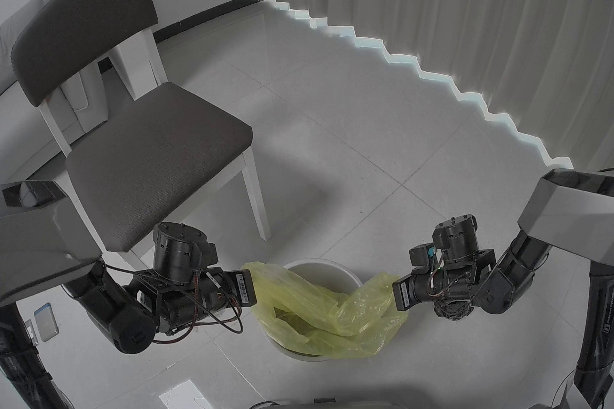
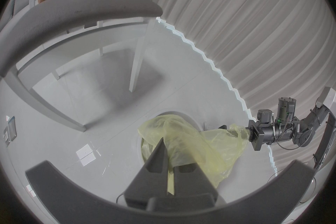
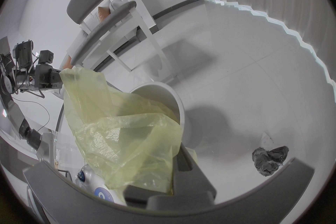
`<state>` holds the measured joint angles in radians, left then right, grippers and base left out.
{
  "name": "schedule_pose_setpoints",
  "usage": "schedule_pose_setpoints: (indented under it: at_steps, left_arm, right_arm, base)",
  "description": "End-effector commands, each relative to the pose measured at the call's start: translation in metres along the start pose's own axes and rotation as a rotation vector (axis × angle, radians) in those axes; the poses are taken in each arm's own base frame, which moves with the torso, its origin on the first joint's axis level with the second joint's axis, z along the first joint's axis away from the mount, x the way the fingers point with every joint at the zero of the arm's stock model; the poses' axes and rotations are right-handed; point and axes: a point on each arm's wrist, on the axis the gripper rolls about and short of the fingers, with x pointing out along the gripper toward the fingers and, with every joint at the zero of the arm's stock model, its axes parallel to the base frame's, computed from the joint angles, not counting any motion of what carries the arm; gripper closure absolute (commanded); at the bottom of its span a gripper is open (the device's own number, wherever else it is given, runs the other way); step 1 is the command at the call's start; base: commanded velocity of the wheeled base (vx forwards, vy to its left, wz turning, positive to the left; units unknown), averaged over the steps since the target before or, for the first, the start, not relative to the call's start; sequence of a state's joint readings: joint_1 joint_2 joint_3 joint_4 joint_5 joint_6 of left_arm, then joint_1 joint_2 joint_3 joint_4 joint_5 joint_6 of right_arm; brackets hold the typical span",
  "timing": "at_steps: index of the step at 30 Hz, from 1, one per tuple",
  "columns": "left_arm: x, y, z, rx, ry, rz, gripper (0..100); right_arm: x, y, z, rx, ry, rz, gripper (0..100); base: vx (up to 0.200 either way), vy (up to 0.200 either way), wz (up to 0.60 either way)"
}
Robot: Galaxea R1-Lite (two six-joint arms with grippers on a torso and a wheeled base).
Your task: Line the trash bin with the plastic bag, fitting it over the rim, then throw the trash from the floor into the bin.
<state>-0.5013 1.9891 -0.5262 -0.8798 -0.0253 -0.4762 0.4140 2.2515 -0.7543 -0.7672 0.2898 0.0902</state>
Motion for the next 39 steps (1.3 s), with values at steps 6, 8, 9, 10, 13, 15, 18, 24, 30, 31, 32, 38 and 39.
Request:
schedule_pose_setpoints:
  at_steps: [6,8,9,10,13,15,18,24,30,31,32,38,39]
  left_arm:
    - [-0.013,0.016,-0.026,-0.018,0.103,0.039,100]
    - [-0.016,0.019,-0.031,-0.04,0.125,0.048,100]
    - [-0.017,0.02,-0.032,-0.044,0.129,0.051,100]
    - [-0.018,0.02,-0.033,-0.047,0.131,0.052,100]
    - [-0.021,0.02,-0.034,-0.047,0.132,0.051,100]
    - [-0.026,0.02,-0.033,-0.049,0.125,0.048,100]
    - [-0.031,0.021,-0.035,-0.049,0.128,0.052,100]
    - [-0.046,0.021,-0.03,-0.055,0.103,0.046,100]
    - [-0.051,0.026,-0.039,-0.06,0.14,0.061,100]
    - [-0.05,0.027,-0.041,-0.061,0.149,0.064,100]
    - [-0.05,0.027,-0.041,-0.061,0.149,0.064,100]
    - [-0.026,0.038,-0.048,-0.072,0.197,0.109,100]
    - [-0.021,0.039,-0.048,-0.075,0.2,0.113,100]
  right_arm:
    - [0.007,0.004,-0.02,0.006,0.069,0.006,100]
    - [0.006,0.005,-0.026,0.007,0.088,0.007,100]
    - [0.005,0.006,-0.029,0.005,0.101,0.009,100]
    - [0.005,0.007,-0.031,0.004,0.11,0.011,100]
    - [0.003,0.011,-0.034,0.0,0.12,0.017,100]
    - [-0.002,0.014,-0.033,-0.004,0.118,0.02,100]
    - [-0.005,0.015,-0.036,-0.003,0.13,0.019,100]
    - [-0.021,0.02,-0.03,-0.007,0.121,0.02,100]
    - [-0.025,0.023,-0.033,0.006,0.191,0.018,100]
    - [-0.024,0.022,-0.034,0.007,0.194,0.017,100]
    - [-0.024,0.022,-0.034,0.007,0.194,0.017,100]
    - [-0.006,0.017,-0.04,0.015,0.22,0.015,100]
    - [-0.001,0.015,-0.04,0.018,0.222,0.012,100]
  base:
    - [0.0,0.0,0.0]
    - [0.0,0.0,0.0]
    - [0.0,0.0,0.0]
    - [0.0,0.0,0.0]
    - [0.0,0.0,0.0]
    - [0.0,0.0,0.0]
    - [0.0,0.0,0.0]
    - [0.0,0.0,0.0]
    - [0.0,0.0,0.0]
    - [0.0,0.0,0.0]
    - [0.0,0.0,0.0]
    - [0.0,0.0,0.0]
    - [0.0,0.0,0.0]
